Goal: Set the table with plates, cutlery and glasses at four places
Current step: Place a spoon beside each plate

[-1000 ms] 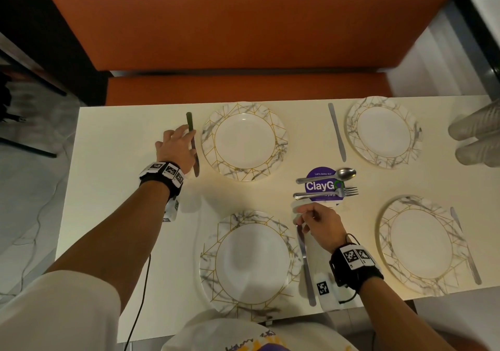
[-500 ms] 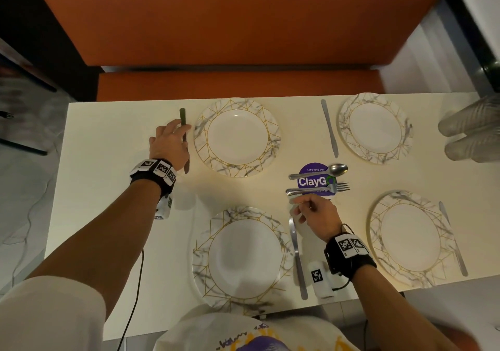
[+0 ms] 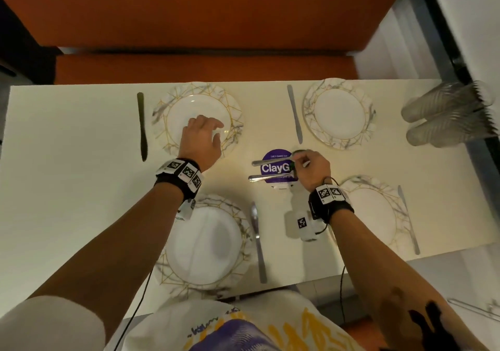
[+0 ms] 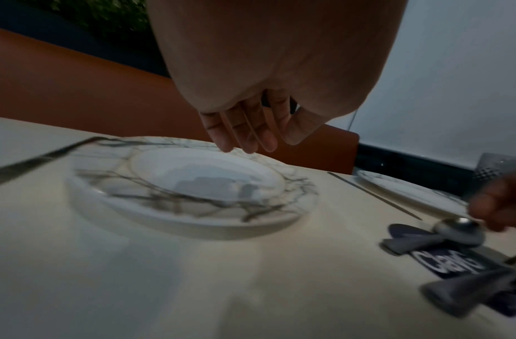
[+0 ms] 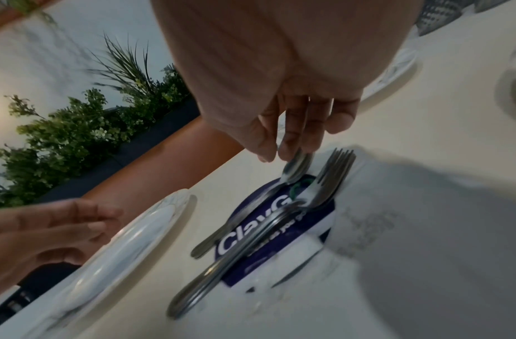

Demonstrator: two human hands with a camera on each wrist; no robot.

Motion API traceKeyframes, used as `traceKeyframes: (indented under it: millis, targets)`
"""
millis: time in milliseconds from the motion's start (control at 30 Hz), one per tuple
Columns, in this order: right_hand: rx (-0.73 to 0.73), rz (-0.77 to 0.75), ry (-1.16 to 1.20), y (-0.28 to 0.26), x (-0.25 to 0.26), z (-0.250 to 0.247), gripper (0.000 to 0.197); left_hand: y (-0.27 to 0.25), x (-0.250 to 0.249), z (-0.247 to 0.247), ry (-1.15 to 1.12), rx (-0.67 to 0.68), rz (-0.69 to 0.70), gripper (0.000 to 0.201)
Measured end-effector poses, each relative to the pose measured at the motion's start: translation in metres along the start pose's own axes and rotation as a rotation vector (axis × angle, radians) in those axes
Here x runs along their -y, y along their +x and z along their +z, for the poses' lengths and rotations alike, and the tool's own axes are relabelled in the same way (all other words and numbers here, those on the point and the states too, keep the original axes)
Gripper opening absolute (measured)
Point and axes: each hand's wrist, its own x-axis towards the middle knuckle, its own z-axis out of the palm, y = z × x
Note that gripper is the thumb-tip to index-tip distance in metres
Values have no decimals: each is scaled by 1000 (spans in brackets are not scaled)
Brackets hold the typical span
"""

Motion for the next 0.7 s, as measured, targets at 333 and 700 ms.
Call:
traceKeyframes:
  millis: [333, 700]
  targets:
    - [78, 83, -117, 45, -18, -8, 22, -1, -85, 70, -97, 162, 3, 21]
    - [106, -19, 160, 61, -18, -42, 17, 12, -141, 96, -298, 382, -208, 34]
